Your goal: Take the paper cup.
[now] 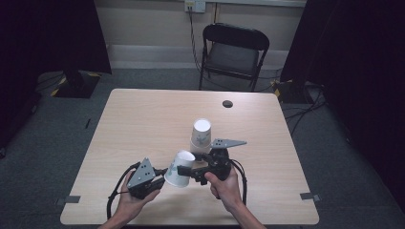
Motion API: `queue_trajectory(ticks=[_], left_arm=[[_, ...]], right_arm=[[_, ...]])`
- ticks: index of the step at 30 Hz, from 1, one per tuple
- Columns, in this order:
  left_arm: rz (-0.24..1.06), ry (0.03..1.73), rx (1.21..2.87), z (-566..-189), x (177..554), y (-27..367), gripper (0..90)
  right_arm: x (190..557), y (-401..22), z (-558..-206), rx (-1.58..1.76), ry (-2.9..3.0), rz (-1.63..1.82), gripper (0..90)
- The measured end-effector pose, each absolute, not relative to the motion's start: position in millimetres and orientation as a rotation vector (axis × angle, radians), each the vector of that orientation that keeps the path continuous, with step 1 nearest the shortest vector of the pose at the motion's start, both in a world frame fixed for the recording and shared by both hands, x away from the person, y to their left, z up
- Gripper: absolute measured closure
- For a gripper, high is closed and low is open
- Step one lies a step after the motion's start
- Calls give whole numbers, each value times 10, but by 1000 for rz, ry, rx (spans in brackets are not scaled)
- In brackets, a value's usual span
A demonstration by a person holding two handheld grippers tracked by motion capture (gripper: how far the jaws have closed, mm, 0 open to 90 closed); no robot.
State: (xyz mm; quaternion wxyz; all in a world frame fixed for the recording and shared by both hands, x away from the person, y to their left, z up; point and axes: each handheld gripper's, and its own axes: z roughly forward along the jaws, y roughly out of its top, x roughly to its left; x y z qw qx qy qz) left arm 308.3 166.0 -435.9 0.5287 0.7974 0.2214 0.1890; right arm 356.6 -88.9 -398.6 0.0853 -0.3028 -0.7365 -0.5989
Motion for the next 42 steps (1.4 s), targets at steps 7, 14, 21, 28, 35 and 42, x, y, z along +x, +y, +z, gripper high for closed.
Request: queue_trajectory(ticks=[7, 14, 21, 28, 35, 42], left_arm=[[393, 527, 1930, -4371, 3121, 1701, 858], [361, 537, 1953, -4390, 3163, 1745, 858], [304, 566, 2013, -4439, 3230, 1754, 857], [242, 571, 2104, -4507, 3314, 1736, 857], [210, 583, 2145, -4538, 3340, 1711, 858], [201, 592, 2180, -4565, 3352, 1663, 857]], right_arm=[[3564, -966, -3952, -908, -2212, -1815, 144], [3558, -1049, -3929, -911, -2262, -1831, 143], [3545, -1136, -3926, -926, -2336, -1834, 154], [3497, -1158, -3884, -852, -2485, -1824, 259], [3441, -1002, -3844, -676, -2678, -1703, 344], [3432, -807, -3730, -517, -2750, -1677, 433]])
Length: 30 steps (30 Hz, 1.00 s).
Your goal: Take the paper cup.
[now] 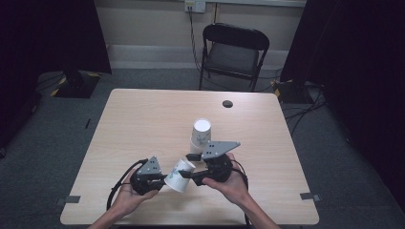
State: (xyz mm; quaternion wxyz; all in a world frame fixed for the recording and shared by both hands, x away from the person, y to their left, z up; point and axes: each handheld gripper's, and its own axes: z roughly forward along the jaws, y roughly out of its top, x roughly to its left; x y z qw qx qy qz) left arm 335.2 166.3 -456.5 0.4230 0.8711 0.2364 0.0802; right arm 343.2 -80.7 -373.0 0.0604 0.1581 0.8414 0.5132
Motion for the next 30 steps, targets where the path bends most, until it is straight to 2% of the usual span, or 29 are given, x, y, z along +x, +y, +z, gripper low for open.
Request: queue_trajectory(ticks=[5, 8, 20, 30], left_arm=[[204, 616, 2207, -4582, 3361, 1652, 859], [201, 626, 2206, -4587, 3367, 1663, 861], [166, 627, 2197, -4576, 3372, 1676, 869], [73, 632, 2148, -4601, 3391, 1667, 870]], right_arm=[[3419, -650, -3753, 402, 2577, 1482, 519], [3427, -563, -3761, 331, 2621, 1409, 522], [3421, -439, -3863, 107, 2655, 1205, 325], [3371, -471, -3919, 17, 2656, 1106, 344]])
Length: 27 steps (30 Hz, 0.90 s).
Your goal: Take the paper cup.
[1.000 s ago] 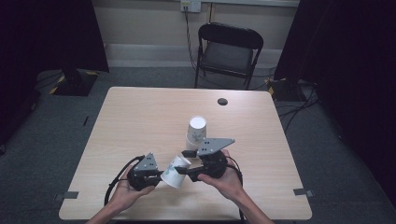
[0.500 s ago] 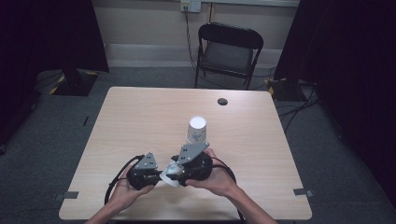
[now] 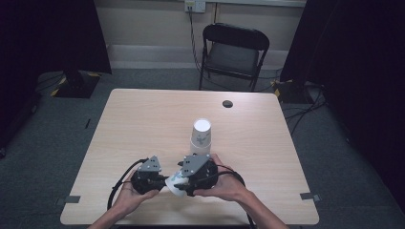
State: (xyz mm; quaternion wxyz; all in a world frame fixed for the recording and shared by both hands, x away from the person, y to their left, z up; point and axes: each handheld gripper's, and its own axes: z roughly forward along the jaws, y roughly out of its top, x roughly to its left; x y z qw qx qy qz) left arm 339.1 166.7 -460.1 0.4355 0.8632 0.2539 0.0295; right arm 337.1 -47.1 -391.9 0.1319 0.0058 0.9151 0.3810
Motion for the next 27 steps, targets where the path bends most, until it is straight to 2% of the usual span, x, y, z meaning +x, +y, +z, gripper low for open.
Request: queue_trajectory(ticks=[7, 17, 20, 27], left_arm=[[57, 618, 2130, -4605, 3397, 1691, 868], [23, 598, 2079, -4609, 3408, 1727, 860], [6, 610, 2044, -4601, 3419, 1762, 863], [2, 638, 2005, -4572, 3453, 1823, 874]], right_arm=[[3357, -481, -3915, -30, 2682, 1080, 345], [3407, -567, -3880, 10, 2683, 1169, 409], [3428, -607, -3886, 35, 2684, 1183, 488], [3383, -613, -3910, 32, 2666, 1168, 441]])
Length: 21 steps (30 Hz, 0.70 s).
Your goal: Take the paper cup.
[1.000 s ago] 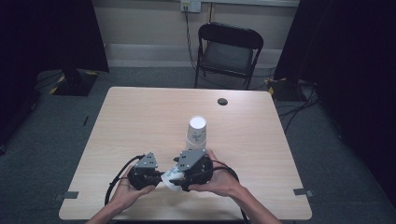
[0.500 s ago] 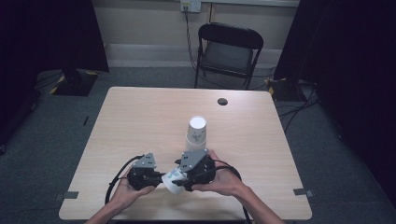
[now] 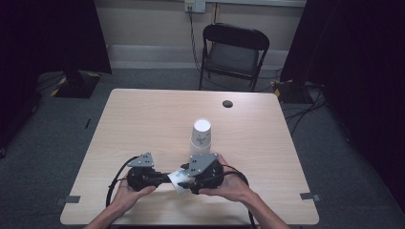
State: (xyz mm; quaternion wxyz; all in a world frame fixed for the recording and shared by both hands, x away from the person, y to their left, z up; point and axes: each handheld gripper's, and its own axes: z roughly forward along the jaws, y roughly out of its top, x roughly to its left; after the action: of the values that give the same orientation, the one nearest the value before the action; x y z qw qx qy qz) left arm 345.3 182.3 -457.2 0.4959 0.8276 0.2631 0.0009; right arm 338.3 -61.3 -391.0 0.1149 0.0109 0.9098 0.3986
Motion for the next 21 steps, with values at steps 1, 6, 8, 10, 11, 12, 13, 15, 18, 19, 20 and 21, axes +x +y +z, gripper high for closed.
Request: queue_trajectory(ticks=[1, 6, 8, 10, 11, 12, 13, 15, 18, 19, 20, 21], left_arm=[[2, 642, 2003, -4568, 3450, 1824, 875], [-26, 661, 1982, -4574, 3465, 1844, 880], [-38, 669, 1977, -4579, 3463, 1840, 881], [-50, 671, 1974, -4576, 3464, 1840, 881], [-51, 673, 1976, -4576, 3463, 1840, 882], [-50, 674, 1984, -4581, 3467, 1842, 882], [-50, 680, 1984, -4587, 3470, 1843, 882], [-58, 682, 1977, -4587, 3477, 1850, 882], [-77, 684, 1964, -4589, 3474, 1844, 882], [-81, 684, 1962, -4589, 3474, 1842, 881], [-76, 685, 1963, -4587, 3476, 1843, 881], [-78, 691, 1953, -4586, 3479, 1849, 881]], right_arm=[[3389, -613, -3914, 29, 2667, 1156, 416], [3371, -592, -3968, 6, 2679, 1093, 266], [3348, -565, -3998, -10, 2679, 1059, 237], [3328, -539, -4027, -31, 2683, 1021, 212], [3321, -524, -4043, -44, 2686, 994, 201], [3318, -509, -4059, -57, 2686, 969, 194], [3308, -495, -4075, -67, 2682, 951, 193], [3293, -470, -4108, -89, 2674, 922, 179], [3264, -436, -4162, -118, 2679, 859, 171], [3260, -428, -4175, -123, 2682, 849, 170], [3261, -422, -4183, -121, 2683, 849, 171], [3264, -418, -4183, -114, 2681, 852, 173]])
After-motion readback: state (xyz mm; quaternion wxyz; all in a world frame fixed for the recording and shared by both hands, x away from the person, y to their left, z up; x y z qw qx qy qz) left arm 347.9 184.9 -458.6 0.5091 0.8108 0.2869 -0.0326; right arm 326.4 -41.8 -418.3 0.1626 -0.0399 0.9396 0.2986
